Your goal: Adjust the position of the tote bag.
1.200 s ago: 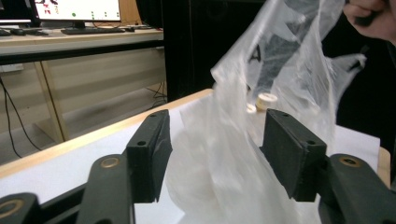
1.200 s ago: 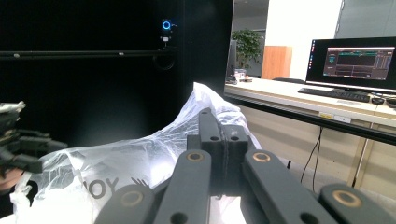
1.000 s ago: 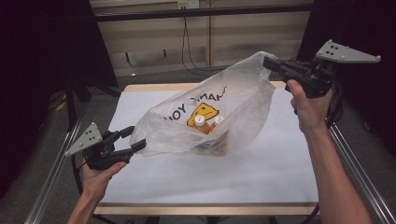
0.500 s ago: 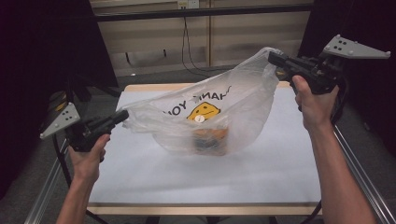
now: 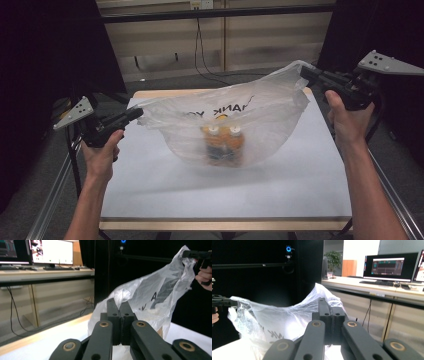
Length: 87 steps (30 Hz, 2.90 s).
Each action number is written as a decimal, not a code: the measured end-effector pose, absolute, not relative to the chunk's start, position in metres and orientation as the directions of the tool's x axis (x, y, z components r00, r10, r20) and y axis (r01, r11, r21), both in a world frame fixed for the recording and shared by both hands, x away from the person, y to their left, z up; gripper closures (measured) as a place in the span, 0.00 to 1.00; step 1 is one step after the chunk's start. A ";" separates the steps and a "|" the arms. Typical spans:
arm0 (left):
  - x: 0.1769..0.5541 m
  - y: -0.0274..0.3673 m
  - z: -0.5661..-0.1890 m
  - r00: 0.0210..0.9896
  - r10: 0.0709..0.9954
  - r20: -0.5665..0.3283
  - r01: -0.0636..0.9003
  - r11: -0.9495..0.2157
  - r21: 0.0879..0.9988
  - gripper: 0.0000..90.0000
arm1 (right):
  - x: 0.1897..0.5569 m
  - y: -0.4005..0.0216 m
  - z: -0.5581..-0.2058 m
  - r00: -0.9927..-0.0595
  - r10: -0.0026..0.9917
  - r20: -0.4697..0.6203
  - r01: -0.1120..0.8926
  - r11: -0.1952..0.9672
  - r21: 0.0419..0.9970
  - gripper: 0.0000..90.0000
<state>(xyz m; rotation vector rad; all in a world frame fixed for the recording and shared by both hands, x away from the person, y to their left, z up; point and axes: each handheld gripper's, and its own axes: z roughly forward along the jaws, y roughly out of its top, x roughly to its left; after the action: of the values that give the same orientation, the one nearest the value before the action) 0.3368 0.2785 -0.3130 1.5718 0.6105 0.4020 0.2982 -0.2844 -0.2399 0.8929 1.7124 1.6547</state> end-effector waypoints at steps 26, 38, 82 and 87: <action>0.390 0.268 -0.372 0.774 0.604 -0.189 0.354 -0.165 0.921 1.00 | 0.334 -0.286 -0.316 -0.523 0.846 0.098 0.286 0.066 0.956 1.00; 0.395 0.271 -0.402 0.762 0.609 -0.218 0.418 -0.206 0.885 1.00 | 0.341 -0.289 -0.354 -0.498 0.862 0.095 0.360 0.107 0.927 1.00; 0.372 0.257 -0.444 0.826 0.550 -0.122 0.439 -0.492 0.752 1.00 | 0.308 -0.294 -0.421 -0.508 0.858 0.080 0.474 0.201 0.857 1.00; 0.372 0.255 -0.451 0.831 0.539 -0.136 0.446 -0.500 0.743 1.00 | 0.308 -0.292 -0.429 -0.518 0.851 0.083 0.497 0.221 0.839 1.00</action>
<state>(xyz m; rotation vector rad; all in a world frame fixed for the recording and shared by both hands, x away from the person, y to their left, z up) 0.3722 0.2549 -0.4514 2.1751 0.7167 0.1422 0.3082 -0.2915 -0.4289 1.2470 2.1055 1.2163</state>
